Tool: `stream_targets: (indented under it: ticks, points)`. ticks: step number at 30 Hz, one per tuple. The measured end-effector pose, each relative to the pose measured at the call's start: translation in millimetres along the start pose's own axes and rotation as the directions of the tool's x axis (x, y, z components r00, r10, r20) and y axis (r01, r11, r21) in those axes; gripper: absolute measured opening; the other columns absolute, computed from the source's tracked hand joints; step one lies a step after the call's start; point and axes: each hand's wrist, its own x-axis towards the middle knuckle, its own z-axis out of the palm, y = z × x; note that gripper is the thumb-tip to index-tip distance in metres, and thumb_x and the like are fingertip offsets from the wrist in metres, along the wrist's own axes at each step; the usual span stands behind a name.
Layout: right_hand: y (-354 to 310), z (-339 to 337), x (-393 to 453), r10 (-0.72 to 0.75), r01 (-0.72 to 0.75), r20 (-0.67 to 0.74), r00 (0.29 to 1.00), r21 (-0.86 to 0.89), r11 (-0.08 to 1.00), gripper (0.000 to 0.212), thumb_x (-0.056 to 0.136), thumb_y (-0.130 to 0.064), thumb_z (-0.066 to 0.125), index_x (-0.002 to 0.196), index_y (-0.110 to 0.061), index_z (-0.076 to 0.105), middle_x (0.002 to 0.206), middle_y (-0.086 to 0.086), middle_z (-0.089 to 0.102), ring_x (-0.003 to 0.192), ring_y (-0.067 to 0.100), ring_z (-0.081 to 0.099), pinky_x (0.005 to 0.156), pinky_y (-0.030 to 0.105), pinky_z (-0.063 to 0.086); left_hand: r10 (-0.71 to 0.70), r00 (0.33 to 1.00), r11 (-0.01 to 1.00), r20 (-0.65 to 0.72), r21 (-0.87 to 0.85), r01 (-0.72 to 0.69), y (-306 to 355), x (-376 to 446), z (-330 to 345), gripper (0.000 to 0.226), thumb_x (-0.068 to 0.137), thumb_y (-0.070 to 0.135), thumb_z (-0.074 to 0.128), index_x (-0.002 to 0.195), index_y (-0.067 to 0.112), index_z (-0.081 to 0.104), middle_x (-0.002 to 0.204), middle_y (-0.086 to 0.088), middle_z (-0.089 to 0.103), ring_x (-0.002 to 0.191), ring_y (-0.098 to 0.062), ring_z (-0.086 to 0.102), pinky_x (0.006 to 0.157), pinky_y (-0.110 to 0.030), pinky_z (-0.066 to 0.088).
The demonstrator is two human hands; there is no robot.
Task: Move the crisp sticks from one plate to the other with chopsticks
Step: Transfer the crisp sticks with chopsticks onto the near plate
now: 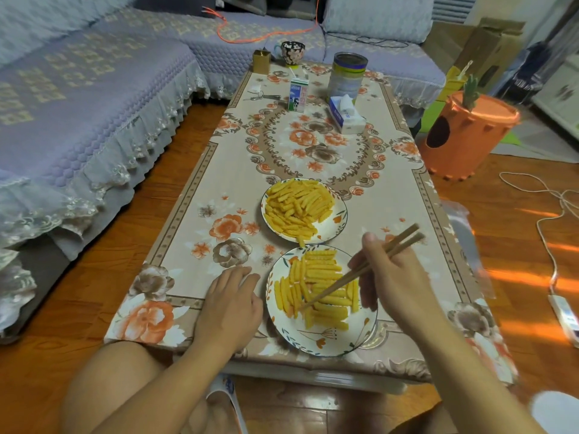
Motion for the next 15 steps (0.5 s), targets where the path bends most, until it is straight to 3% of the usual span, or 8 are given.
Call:
stream_targets:
  ticks: [4, 10, 15]
  points:
    - [6, 8, -12, -0.012, 0.012, 0.0, 1.0, -0.076, 0.997, 0.05, 0.108, -0.036, 0.045, 0.075, -0.005, 0.068, 0.045, 0.011, 0.058, 0.036, 0.019, 0.054, 0.044, 0.027, 0.042, -0.008, 1.0, 1.0, -0.001, -0.01, 0.008, 1, -1, -1, 0.05, 0.089, 0.031, 0.034, 0.122, 0.015, 0.068, 0.13, -0.004, 0.061, 0.123, -0.025, 0.054, 0.1, -0.044, 0.051]
    - [-5, -6, -2, -0.123, 0.109, -0.132, 0.984, -0.106, 0.988, 0.045, 0.108, -0.029, 0.048, 0.073, -0.011, 0.069, 0.045, -0.007, 0.058, 0.039, 0.007, 0.052, 0.052, 0.028, 0.04, 0.001, 1.0, 1.0, 0.0, -0.012, -0.001, 1, -1, -2, 0.051, 0.089, 0.031, 0.033, 0.122, 0.015, 0.068, 0.129, -0.004, 0.061, 0.123, -0.026, 0.054, 0.099, -0.045, 0.051]
    - [-7, 1, 39, -0.149, 0.163, -0.235, 0.96, 0.039, 0.986, 0.043, 0.109, -0.033, 0.046, 0.082, -0.011, 0.071, 0.05, 0.006, 0.058, 0.043, 0.023, 0.057, 0.046, 0.034, 0.044, 0.006, 1.0, 1.0, 0.001, -0.002, -0.006, 1, -1, -2, 0.049, 0.089, 0.031, 0.034, 0.12, 0.015, 0.069, 0.127, -0.004, 0.062, 0.121, -0.025, 0.056, 0.098, -0.044, 0.053]
